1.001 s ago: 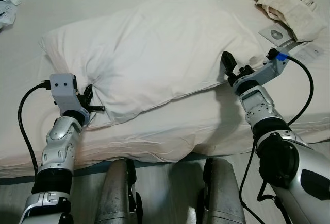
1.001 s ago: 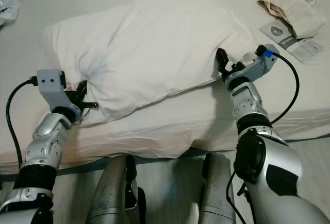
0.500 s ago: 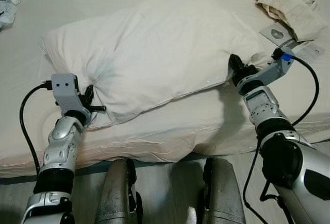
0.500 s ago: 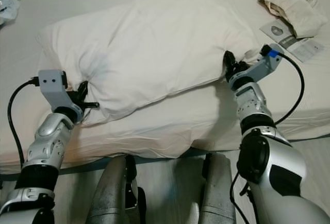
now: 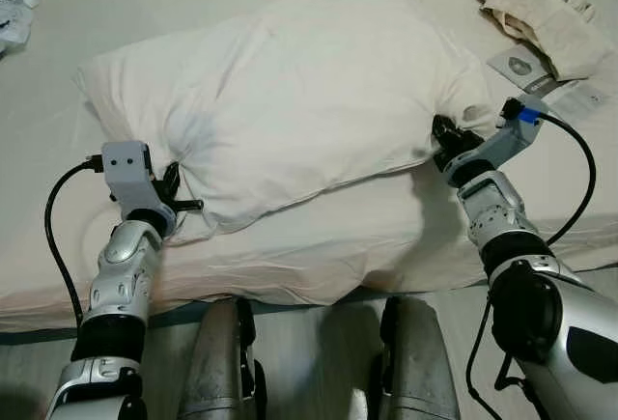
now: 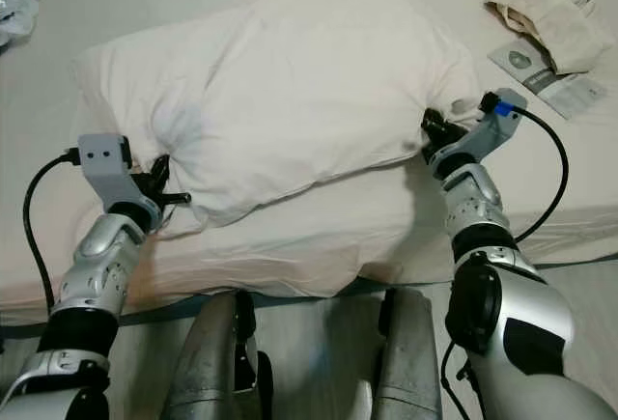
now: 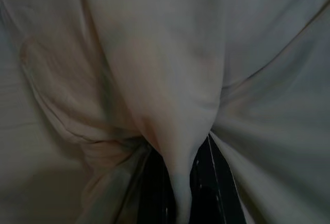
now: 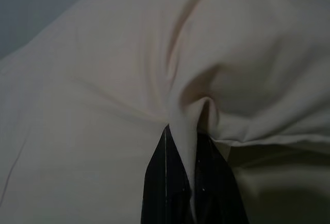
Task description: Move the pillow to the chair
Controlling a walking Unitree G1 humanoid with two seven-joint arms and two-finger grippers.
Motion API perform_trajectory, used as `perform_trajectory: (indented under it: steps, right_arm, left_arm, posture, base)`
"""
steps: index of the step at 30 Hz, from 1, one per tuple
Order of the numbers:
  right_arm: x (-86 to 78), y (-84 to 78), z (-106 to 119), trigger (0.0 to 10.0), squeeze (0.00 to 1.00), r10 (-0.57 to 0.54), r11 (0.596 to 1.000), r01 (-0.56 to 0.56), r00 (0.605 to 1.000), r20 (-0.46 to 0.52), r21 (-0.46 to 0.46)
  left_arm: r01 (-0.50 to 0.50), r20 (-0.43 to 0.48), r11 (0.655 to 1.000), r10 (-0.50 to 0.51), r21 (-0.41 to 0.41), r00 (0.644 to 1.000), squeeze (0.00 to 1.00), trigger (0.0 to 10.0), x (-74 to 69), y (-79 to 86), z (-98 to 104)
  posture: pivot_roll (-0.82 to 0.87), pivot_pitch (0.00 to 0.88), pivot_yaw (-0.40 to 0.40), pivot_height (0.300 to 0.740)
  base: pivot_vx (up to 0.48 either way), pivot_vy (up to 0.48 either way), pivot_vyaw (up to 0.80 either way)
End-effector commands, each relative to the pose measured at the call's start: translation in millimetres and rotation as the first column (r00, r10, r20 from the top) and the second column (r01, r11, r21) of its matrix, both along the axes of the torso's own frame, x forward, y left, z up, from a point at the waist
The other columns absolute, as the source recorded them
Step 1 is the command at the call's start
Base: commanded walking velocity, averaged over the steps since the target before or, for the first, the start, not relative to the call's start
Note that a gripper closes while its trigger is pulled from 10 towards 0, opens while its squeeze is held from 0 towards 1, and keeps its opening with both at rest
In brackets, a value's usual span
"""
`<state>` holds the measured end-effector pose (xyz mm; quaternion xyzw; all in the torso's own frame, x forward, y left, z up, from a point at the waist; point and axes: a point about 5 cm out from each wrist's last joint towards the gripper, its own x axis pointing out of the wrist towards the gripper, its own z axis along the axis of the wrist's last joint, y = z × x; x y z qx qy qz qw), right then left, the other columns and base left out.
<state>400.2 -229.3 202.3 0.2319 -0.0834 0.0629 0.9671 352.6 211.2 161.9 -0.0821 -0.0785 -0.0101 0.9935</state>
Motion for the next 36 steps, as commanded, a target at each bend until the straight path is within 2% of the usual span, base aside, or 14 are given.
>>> perform_trajectory:
  steps: [1, 7, 8, 9, 10, 12, 16, 17, 19, 21, 25, 28, 31, 36]
  right_arm:
    - [-2.4, 9.0, -10.5, 0.0, 0.00, 0.047, 0.998, -0.047, 0.999, -0.004, -0.053]
    - [-1.9, 19.9, -3.2, 0.0, 0.00, 0.076, 0.986, -0.065, 0.995, 0.065, -0.151]
    - [-1.3, 31.7, 2.9, 0.0, 0.00, 0.108, 0.976, -0.083, 0.987, 0.115, -0.200]
    - [-1.3, 36.8, 4.8, 0.0, 0.00, 0.124, 0.970, -0.092, 0.983, 0.132, -0.227]
    - [-1.3, 36.8, 4.8, 0.0, 0.00, 0.124, 0.970, -0.092, 0.983, 0.132, -0.227]
    - [-2.7, 48.0, 3.4, 0.0, 0.00, 0.154, 0.960, -0.111, 0.976, 0.152, -0.258]
    - [-4.7, 56.2, -0.7, 0.0, 0.00, 0.158, 0.962, -0.114, 0.973, 0.165, -0.249]
    - [-6.2, 60.6, -4.8, 10.0, 0.00, 0.157, 0.958, -0.110, 0.974, 0.163, -0.264]
    - [-9.2, 69.6, -16.9, 10.0, 0.00, 0.167, 0.957, -0.129, 0.977, 0.129, -0.261]
    - [-12.7, 75.0, -26.6, 10.0, 0.00, 0.172, 0.955, -0.138, 0.979, 0.110, -0.264]
    - [-18.5, 81.3, -37.9, 10.0, 0.00, 0.189, 0.935, -0.151, 0.978, 0.090, -0.322]
    - [-21.3, 84.6, -43.3, 10.0, 0.00, 0.198, 0.927, -0.162, 0.977, 0.076, -0.337]
    - [-29.2, 92.5, -58.3, 10.0, 0.00, 0.204, 0.922, -0.176, 0.978, 0.045, -0.344]
    - [-34.0, 92.4, -66.0, 10.0, 0.00, 0.165, 0.924, -0.141, 0.986, 0.036, -0.356]
  left_arm:
    - [0.014, -0.059, 0.999, -0.017, -0.049, 0.998, 0.00, 10.0, -3.0, -6.6, -15.7]
    - [0.081, -0.047, 0.994, -0.085, -0.075, 0.995, 0.00, 10.0, -4.7, -19.0, -13.6]
    - [0.084, -0.040, 0.992, -0.088, -0.093, 0.995, 0.00, 10.0, -5.1, -22.8, -9.1]
    - [0.084, -0.033, 0.991, -0.088, -0.109, 0.996, 0.00, 10.0, -4.9, -24.3, -6.8]
    - [0.084, -0.033, 0.991, -0.088, -0.109, 0.996, 0.00, 10.0, -4.9, -24.3, -6.8]
    - [0.099, -0.006, 0.988, -0.101, -0.121, 0.995, 0.00, 10.0, -5.1, -30.6, 0.0]
    - [0.128, 0.021, 0.984, -0.127, -0.121, 0.992, 0.00, 10.0, -6.4, -38.2, 4.3]
    - [0.138, 0.037, 0.984, -0.134, -0.110, 0.990, 0.00, 10.0, -7.4, -41.8, 5.5]
    - [0.110, 0.046, 0.991, -0.106, -0.075, 0.993, 0.00, 10.0, -8.8, -44.7, 4.1]
    - [0.039, 0.028, 0.999, -0.039, -0.005, 0.999, 0.00, 10.0, -9.8, -41.2, -1.5]
    - [-0.031, -0.014, 0.999, 0.030, -0.020, 0.999, 0.00, 10.0, -12.0, -38.0, -12.6]
    - [-0.035, -0.036, 0.999, 0.033, -0.034, 0.999, 0.00, 10.0, -13.1, -40.3, -16.5]
    - [0.021, -0.081, 1.000, -0.020, 0.021, 0.997, 0.00, 10.0, -16.8, -54.0, -26.7]
    - [0.010, -0.104, 0.999, -0.006, 0.040, 0.995, 0.00, 10.0, -20.7, -55.8, -37.6]
  posture:
    - [0.04, 0.291, 0.017, 0.566]
    - [0.01, 0.204, 0.004, 0.566]
    - [0.01, 0.168, -0.002, 0.566]
    - [0.01, 0.161, -0.003, 0.566]
    - [0.01, 0.161, -0.003, 0.566]
    - [0.02, 0.131, -0.010, 0.566]
    - [0.02, 0.109, -0.012, 0.566]
    - [0.03, 0.095, -0.018, 0.566]
    - [0.04, 0.076, -0.017, 0.566]
    - [0.03, 0.066, -0.009, 0.566]
    - [0.01, 0.050, 0.002, 0.566]
    - [0.01, 0.044, 0.004, 0.566]
    - [0.01, 0.039, 0.002, 0.566]
    - [0.00, 0.041, 0.000, 0.566]
  base:
    - [0.000, 0.000, 0.00]
    - [0.000, 0.000, 0.00]
    - [0.000, 0.000, 0.00]
    - [0.000, 0.000, 0.00]
    - [0.000, 0.000, 0.00]
    - [0.000, 0.000, 0.00]
    - [0.000, 0.000, 0.00]
    - [0.000, 0.000, 0.00]
    - [0.000, 0.000, 0.00]
    - [0.000, 0.000, 0.00]
    - [0.000, 0.000, 0.00]
    - [0.000, 0.000, 0.00]
    - [0.000, 0.000, 0.00]
    - [0.000, 0.000, 0.00]
